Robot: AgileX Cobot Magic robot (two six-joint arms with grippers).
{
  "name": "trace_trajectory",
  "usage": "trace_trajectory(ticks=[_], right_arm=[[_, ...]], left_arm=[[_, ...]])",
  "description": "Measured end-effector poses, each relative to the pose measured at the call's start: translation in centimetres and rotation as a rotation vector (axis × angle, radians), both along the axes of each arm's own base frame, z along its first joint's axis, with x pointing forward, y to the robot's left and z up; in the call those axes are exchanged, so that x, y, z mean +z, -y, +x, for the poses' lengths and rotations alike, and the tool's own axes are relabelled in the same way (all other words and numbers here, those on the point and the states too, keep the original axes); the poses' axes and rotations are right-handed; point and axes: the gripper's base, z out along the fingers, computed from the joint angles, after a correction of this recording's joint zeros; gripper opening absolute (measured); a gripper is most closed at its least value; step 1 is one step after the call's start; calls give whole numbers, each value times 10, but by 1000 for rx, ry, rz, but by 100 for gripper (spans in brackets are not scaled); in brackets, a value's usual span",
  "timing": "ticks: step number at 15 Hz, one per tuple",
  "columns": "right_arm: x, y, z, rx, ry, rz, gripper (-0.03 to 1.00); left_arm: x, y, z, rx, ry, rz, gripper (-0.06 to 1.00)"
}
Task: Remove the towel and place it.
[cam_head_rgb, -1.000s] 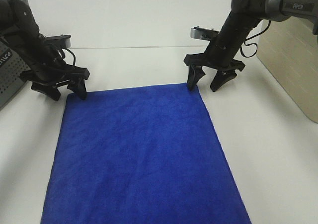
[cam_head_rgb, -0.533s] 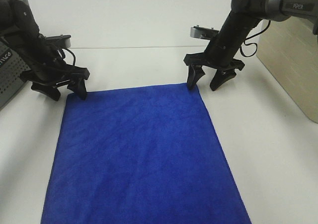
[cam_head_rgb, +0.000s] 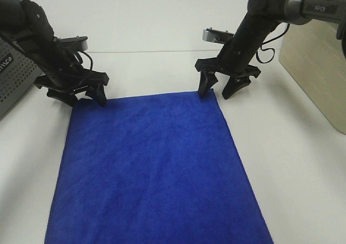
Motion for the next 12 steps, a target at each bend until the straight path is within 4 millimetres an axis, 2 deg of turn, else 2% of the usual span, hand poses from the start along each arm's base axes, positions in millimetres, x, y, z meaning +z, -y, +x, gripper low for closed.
trace_trajectory(ticks=[4,6,7,9,10,11,12], right_arm=[[-2,-21,-5,32,6,14,70],[-4,-24,-4,35,14,14,63],[-4,-24,-4,33,19,13,56],[-6,-24,-3,33,23,8,35],[-8,-23,-3,32,26,3,13],[-9,-23,-3,32,29,1,9],[-9,-22,-2,39,33,-17,4]], left_arm=[[-1,27,-4,-40,14,-34,70],[-1,29,-4,-34,13,-44,64],[-2,28,-4,-34,11,-43,59],[-3,28,-4,-49,12,-39,42],[-5,28,-4,-89,24,-29,23],[-6,28,-4,-95,28,-27,18],[-6,28,-3,-110,39,-23,5]])
